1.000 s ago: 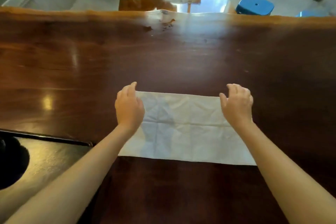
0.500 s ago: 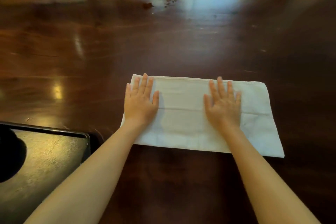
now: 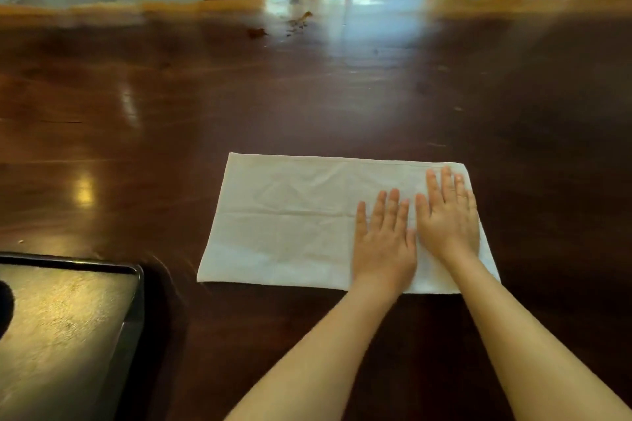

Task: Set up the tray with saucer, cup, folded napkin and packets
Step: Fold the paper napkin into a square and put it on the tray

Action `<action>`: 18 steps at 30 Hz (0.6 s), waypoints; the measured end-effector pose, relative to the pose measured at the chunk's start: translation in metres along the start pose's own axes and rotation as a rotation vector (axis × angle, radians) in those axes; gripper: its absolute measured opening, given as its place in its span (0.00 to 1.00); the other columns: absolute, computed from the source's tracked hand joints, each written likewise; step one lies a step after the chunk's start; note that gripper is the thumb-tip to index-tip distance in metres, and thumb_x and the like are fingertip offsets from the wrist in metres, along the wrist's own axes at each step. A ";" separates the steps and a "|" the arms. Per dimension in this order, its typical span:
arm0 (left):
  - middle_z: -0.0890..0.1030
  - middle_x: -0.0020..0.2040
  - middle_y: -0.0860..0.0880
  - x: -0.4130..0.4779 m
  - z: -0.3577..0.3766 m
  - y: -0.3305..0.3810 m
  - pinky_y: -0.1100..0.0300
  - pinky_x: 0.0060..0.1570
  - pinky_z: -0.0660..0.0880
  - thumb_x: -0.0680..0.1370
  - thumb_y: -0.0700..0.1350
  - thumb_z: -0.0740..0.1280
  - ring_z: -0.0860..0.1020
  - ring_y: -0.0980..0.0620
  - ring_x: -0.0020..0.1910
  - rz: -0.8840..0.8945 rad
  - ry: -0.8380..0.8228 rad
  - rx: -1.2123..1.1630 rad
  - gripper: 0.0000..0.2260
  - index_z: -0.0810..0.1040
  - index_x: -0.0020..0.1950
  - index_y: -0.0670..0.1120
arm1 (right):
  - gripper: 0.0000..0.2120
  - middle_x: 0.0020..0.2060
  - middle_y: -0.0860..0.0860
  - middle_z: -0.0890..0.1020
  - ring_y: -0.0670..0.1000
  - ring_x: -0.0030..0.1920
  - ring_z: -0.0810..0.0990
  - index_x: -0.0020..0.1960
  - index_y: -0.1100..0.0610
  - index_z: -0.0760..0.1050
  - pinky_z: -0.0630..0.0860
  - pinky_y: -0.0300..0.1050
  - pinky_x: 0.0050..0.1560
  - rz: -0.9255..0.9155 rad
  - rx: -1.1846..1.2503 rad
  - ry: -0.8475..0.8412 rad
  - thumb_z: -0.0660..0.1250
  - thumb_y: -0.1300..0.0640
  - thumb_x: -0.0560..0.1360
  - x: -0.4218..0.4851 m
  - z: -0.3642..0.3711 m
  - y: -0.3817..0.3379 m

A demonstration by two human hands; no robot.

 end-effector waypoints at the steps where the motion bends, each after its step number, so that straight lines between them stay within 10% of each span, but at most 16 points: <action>1: 0.44 0.78 0.50 0.002 0.000 -0.010 0.49 0.70 0.29 0.80 0.53 0.43 0.38 0.52 0.76 -0.010 0.011 0.026 0.25 0.44 0.76 0.49 | 0.26 0.77 0.54 0.51 0.54 0.77 0.46 0.76 0.52 0.49 0.42 0.50 0.75 -0.008 0.002 0.013 0.47 0.46 0.80 0.002 0.000 0.000; 18: 0.47 0.78 0.50 -0.056 -0.063 -0.205 0.56 0.74 0.40 0.79 0.59 0.49 0.44 0.53 0.77 -0.203 0.044 0.083 0.29 0.47 0.77 0.48 | 0.26 0.77 0.52 0.50 0.53 0.77 0.45 0.76 0.50 0.49 0.41 0.52 0.75 -0.085 0.057 -0.067 0.49 0.48 0.80 -0.005 -0.002 0.002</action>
Point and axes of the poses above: each hand's wrist, its own x-axis towards the middle knuckle, its own z-axis out of the palm, y = z × x, the point moved 5 cm from there along x, towards the middle knuckle
